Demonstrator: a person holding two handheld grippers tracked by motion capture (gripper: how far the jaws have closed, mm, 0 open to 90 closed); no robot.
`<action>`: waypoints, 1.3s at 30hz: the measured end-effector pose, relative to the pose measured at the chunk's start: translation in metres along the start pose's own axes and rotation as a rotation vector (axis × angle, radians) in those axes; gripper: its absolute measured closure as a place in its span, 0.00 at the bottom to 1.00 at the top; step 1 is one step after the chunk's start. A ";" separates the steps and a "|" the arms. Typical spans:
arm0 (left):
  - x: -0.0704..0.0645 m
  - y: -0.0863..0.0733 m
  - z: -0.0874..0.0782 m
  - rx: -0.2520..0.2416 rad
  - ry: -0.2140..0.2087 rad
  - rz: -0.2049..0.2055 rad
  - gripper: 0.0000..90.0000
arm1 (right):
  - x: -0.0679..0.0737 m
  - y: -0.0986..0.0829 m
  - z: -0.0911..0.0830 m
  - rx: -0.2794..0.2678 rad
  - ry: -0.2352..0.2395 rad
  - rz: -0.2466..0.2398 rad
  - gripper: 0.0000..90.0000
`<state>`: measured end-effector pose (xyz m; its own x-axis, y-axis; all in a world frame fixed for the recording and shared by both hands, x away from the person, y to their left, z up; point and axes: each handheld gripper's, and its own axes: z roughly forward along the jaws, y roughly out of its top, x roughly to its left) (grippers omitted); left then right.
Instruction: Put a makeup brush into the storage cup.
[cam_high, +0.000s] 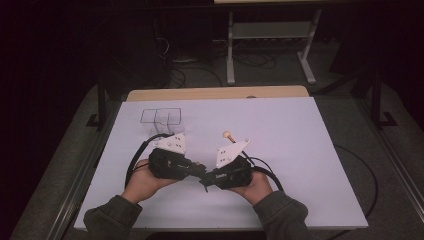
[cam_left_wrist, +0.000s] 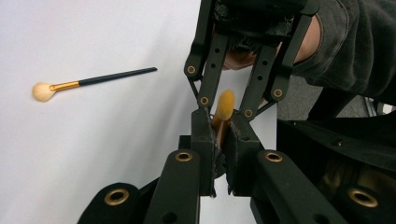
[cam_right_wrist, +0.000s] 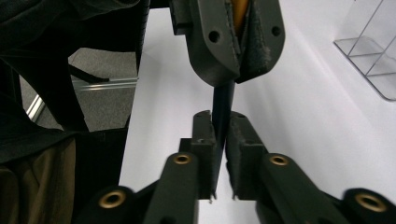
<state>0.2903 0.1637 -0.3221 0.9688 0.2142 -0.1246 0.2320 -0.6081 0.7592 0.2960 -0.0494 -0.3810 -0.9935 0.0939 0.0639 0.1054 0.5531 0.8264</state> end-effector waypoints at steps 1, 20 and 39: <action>0.001 0.000 0.000 -0.003 -0.001 -0.002 0.93 | -0.001 0.000 0.000 -0.002 0.002 0.005 0.86; 0.021 -0.002 -0.014 0.018 0.031 -0.030 0.93 | -0.004 -0.020 -0.027 -0.003 -0.045 0.109 0.63; 0.043 -0.001 -0.031 0.028 0.070 -0.065 0.93 | -0.010 -0.049 -0.055 -0.030 -0.104 0.201 0.48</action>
<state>0.3286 0.1974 -0.3086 0.9433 0.3064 -0.1276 0.2979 -0.6121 0.7326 0.2989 -0.1229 -0.3918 -0.9429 0.2851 0.1724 0.2980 0.4903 0.8190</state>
